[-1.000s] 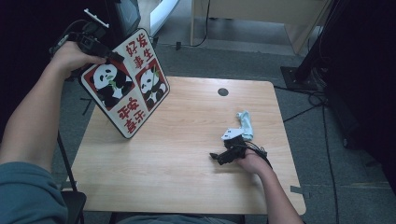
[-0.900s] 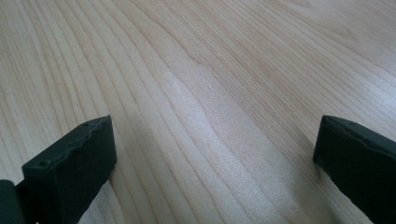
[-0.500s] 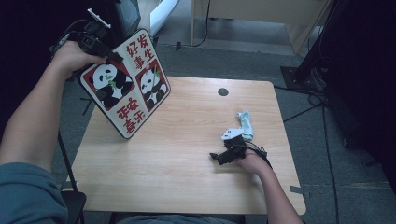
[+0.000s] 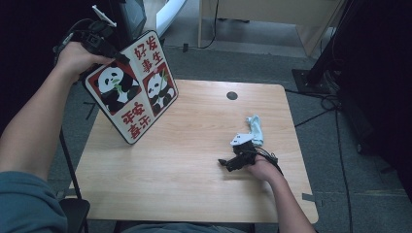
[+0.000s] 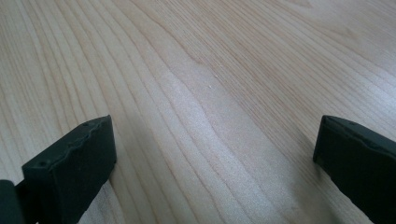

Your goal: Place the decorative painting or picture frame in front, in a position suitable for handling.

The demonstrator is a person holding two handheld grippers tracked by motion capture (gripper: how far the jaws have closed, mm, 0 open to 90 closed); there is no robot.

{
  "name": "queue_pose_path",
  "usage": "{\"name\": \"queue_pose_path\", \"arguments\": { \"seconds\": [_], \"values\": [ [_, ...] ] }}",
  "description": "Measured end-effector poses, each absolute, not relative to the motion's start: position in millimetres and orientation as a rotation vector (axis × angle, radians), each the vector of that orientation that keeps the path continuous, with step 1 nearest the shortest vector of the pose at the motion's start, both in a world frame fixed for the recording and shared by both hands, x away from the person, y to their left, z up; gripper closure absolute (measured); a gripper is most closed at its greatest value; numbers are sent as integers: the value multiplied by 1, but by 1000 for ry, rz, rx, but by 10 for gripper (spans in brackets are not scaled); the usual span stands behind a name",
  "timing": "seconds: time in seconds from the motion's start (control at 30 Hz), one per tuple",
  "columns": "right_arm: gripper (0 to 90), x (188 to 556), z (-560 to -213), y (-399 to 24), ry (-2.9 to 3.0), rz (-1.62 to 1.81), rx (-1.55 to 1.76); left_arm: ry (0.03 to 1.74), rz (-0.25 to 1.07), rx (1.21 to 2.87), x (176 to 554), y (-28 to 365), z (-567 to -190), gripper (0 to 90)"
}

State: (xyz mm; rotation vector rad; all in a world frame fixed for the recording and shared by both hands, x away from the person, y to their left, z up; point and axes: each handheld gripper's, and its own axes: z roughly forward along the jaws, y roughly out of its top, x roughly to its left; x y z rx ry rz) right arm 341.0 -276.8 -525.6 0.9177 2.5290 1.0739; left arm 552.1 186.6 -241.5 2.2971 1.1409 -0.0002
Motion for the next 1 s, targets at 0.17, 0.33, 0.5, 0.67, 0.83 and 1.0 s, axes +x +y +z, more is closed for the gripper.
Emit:
{"name": "queue_pose_path", "arguments": {
  "seconds": [0.17, 0.33, 0.5, 0.67, 0.83, 1.0],
  "values": [
    [0, 341, -525, -277, 2531, 1073, 912, 1115, 19, 2329, 545, 180, -234, 799],
    [0, 341, -525, -277, 2531, 1073, 912, 1083, 43, 2354, 537, 173, -229, 799],
    [0, 341, -525, -277, 2532, 1072, 912, 1064, 40, 2363, 523, 165, -223, 799],
    [0, 341, -525, -277, 2532, 1072, 913, 994, 28, 2389, 503, 151, -216, 799],
    [0, 341, -525, -277, 2533, 1071, 910, 960, -5, 2368, 483, 135, -214, 799],
    [0, 341, -525, -277, 2538, 1073, 912, 890, -54, 2377, 463, 118, -215, 799]
  ]
}}
